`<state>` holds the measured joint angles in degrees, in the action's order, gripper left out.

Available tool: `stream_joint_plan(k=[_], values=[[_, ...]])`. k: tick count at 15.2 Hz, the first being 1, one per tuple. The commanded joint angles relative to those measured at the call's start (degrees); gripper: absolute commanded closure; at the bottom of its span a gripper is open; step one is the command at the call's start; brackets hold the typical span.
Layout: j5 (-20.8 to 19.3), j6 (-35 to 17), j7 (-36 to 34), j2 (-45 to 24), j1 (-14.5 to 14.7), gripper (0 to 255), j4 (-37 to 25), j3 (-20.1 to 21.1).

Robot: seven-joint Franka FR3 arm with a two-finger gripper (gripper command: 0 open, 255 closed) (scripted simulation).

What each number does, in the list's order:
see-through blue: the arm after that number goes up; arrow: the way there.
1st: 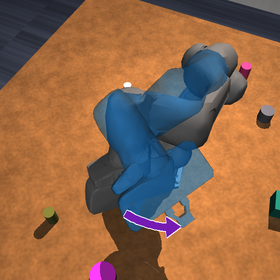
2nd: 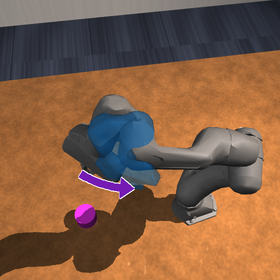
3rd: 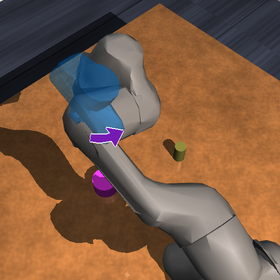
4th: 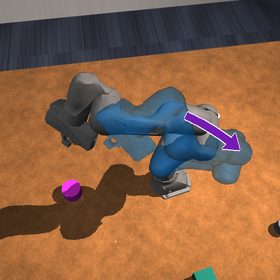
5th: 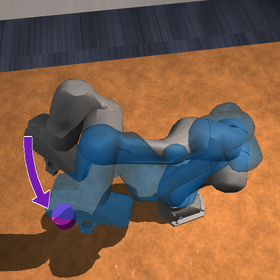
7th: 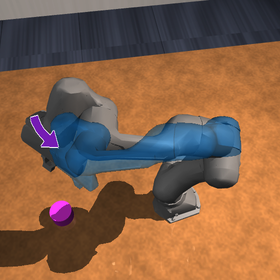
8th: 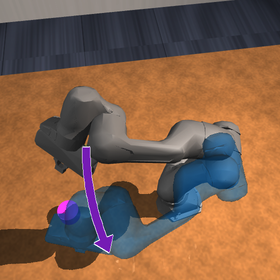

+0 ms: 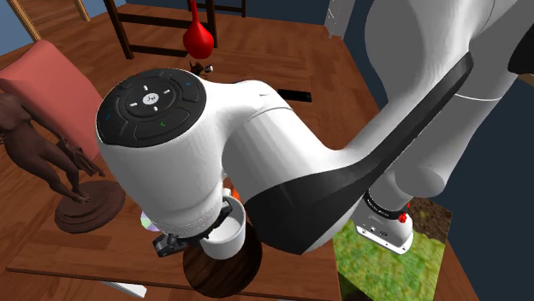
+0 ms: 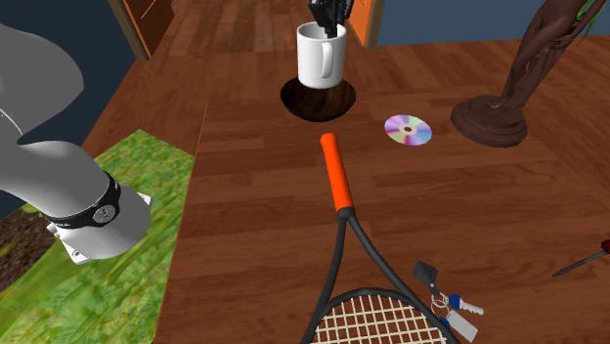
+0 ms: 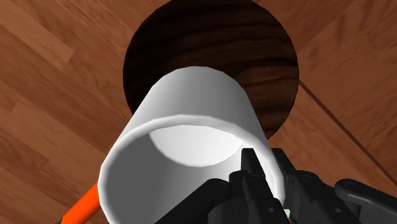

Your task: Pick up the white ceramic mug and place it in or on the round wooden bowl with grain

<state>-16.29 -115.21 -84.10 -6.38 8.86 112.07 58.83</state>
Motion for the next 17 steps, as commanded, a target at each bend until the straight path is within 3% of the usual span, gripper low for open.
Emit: stream_joint_plan(k=[1,7,15,16,17], values=[[-1.3,-1.3,-1.0,-1.1,0.4,255,0.9,-0.2],[-4.8,-5.1,-3.9,-4.2,1.5,255,3.5,-1.2],[-4.8,-5.1,-3.9,-4.1,1.6,255,3.5,-1.2],[-4.8,-5.1,-3.9,-4.2,1.6,0,3.5,-1.2],[-4.8,-5.1,-3.9,-4.1,1.6,0,3.5,-1.2]])
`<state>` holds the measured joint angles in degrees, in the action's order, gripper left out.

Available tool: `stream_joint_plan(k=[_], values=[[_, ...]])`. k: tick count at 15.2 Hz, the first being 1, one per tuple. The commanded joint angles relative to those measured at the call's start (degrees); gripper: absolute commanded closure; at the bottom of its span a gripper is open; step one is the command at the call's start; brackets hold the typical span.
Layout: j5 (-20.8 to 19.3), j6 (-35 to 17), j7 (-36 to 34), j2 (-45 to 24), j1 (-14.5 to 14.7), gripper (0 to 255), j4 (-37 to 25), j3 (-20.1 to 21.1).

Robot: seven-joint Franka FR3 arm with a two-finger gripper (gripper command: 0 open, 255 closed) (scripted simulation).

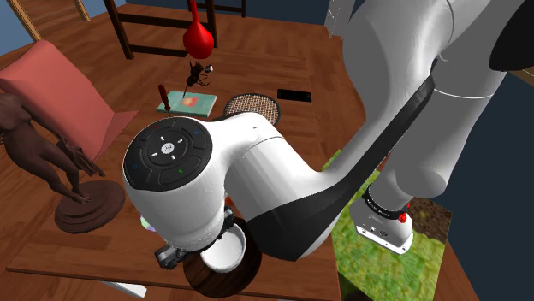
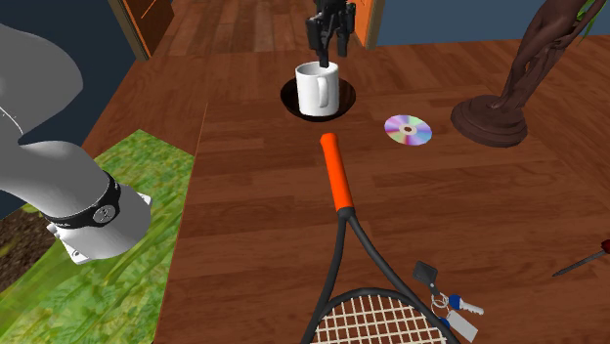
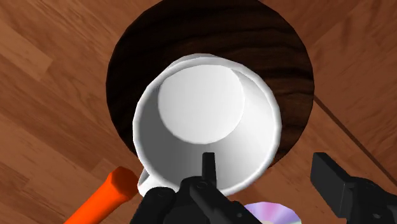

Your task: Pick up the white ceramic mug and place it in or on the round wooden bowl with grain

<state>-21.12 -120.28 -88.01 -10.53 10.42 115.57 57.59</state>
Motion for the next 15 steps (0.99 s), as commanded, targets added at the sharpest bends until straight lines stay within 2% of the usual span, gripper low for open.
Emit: stream_joint_plan(k=[1,4,8,15], values=[[0.0,0.0,0.0,0.0,0.0,0,0.0,0.0],[0.0,0.0,0.0,0.0,0.0,0,0.0,0.0],[5.1,5.7,3.4,4.4,-1.3,0,-3.9,1.7],[5.1,5.7,3.4,4.4,-1.3,0,-3.9,1.7]])
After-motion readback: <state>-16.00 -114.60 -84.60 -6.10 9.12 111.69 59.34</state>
